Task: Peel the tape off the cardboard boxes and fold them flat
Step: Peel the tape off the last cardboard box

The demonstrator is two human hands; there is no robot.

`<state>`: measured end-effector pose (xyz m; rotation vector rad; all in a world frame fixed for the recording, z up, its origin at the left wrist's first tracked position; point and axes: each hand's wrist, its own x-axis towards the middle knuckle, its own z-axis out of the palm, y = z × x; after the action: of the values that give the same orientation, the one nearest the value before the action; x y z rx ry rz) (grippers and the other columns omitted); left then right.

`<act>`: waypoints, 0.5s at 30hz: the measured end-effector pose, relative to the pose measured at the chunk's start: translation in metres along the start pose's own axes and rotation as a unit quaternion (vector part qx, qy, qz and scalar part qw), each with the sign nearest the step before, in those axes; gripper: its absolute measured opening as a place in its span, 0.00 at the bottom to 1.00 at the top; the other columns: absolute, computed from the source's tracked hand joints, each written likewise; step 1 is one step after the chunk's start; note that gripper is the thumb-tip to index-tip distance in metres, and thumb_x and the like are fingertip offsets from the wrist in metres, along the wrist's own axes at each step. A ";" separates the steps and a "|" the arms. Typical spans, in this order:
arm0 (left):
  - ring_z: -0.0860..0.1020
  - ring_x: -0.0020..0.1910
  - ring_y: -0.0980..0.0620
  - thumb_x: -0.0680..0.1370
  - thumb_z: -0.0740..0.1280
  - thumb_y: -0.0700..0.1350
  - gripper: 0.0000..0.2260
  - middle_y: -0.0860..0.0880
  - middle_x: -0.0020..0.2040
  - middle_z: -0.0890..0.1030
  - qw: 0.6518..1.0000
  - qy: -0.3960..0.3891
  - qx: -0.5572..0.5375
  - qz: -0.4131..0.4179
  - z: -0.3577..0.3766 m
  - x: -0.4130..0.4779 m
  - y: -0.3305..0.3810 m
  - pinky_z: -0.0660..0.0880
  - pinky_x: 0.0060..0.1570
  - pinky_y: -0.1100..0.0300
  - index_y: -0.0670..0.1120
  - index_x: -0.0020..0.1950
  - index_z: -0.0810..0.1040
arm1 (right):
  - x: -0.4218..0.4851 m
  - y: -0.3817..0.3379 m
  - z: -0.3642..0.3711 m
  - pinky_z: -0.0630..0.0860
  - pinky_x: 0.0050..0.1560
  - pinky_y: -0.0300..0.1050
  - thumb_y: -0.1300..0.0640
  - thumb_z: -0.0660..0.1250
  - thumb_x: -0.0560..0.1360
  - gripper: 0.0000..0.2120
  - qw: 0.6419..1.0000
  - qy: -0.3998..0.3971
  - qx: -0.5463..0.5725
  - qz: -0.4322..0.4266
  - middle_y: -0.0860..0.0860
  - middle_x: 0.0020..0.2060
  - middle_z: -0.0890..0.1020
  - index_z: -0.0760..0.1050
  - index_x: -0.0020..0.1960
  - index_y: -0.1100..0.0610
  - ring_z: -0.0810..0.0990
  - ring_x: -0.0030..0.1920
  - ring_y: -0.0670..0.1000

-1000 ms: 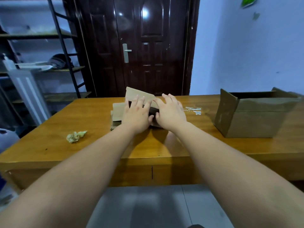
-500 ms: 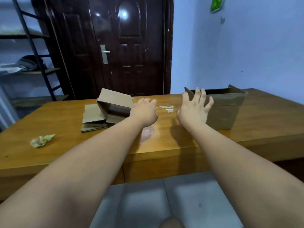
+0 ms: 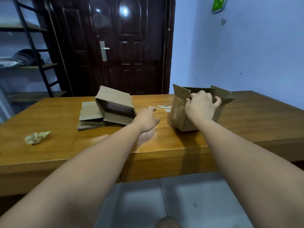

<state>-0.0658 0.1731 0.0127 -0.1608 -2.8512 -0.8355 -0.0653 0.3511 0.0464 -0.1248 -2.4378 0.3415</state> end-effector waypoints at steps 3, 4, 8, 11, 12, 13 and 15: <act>0.71 0.67 0.45 0.78 0.65 0.54 0.28 0.44 0.71 0.70 0.983 0.010 -0.176 -0.046 -0.004 -0.005 -0.006 0.69 0.61 0.54 0.46 0.74 0.63 | 0.000 -0.015 -0.010 0.57 0.70 0.54 0.52 0.58 0.81 0.13 0.993 0.026 0.108 -0.045 0.54 0.58 0.72 0.77 0.55 0.58 0.70 0.60 0.56; 0.71 0.66 0.45 0.78 0.64 0.57 0.27 0.45 0.70 0.71 0.970 0.022 -0.236 -0.055 -0.008 -0.007 -0.008 0.70 0.59 0.55 0.46 0.73 0.65 | 0.001 -0.020 -0.014 0.60 0.68 0.53 0.52 0.57 0.81 0.13 0.987 0.029 0.154 -0.042 0.55 0.59 0.70 0.76 0.55 0.59 0.71 0.59 0.56; 0.66 0.71 0.46 0.78 0.49 0.68 0.31 0.49 0.72 0.69 0.876 0.026 -0.472 -0.096 -0.038 -0.014 -0.022 0.63 0.67 0.49 0.51 0.74 0.65 | 0.011 -0.038 -0.024 0.68 0.55 0.46 0.53 0.55 0.82 0.09 0.954 0.032 0.298 -0.004 0.54 0.57 0.69 0.70 0.49 0.57 0.72 0.50 0.54; 0.67 0.72 0.46 0.75 0.43 0.72 0.36 0.49 0.71 0.72 0.810 0.029 -0.571 -0.129 -0.059 -0.015 -0.040 0.57 0.72 0.45 0.51 0.70 0.71 | 0.021 -0.046 -0.024 0.65 0.46 0.43 0.54 0.56 0.81 0.09 0.889 0.012 0.447 0.095 0.50 0.44 0.73 0.71 0.47 0.57 0.71 0.44 0.51; 0.68 0.71 0.45 0.75 0.44 0.72 0.36 0.47 0.70 0.73 0.802 0.037 -0.582 -0.133 -0.063 -0.017 -0.044 0.60 0.72 0.46 0.51 0.68 0.73 | 0.023 -0.048 -0.023 0.65 0.44 0.43 0.55 0.57 0.81 0.10 0.844 0.001 0.516 0.144 0.49 0.38 0.72 0.69 0.42 0.56 0.70 0.41 0.50; 0.70 0.70 0.44 0.75 0.45 0.71 0.36 0.46 0.69 0.74 0.802 0.047 -0.578 -0.142 -0.066 -0.020 -0.047 0.64 0.69 0.48 0.50 0.68 0.73 | 0.024 -0.049 -0.023 0.65 0.44 0.43 0.56 0.57 0.81 0.12 0.788 -0.014 0.584 0.192 0.49 0.35 0.71 0.66 0.39 0.55 0.69 0.39 0.50; 0.75 0.65 0.44 0.76 0.45 0.71 0.37 0.44 0.67 0.76 0.809 0.048 -0.563 -0.159 -0.068 -0.030 -0.050 0.73 0.59 0.51 0.47 0.68 0.74 | 0.023 -0.049 -0.022 0.69 0.46 0.46 0.57 0.58 0.80 0.13 0.684 -0.055 0.678 0.264 0.50 0.34 0.70 0.64 0.37 0.55 0.70 0.40 0.51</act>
<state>-0.0353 0.0928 0.0374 0.2293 -1.9014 -2.3928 -0.0693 0.3123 0.0900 -0.1326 -1.5753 2.3030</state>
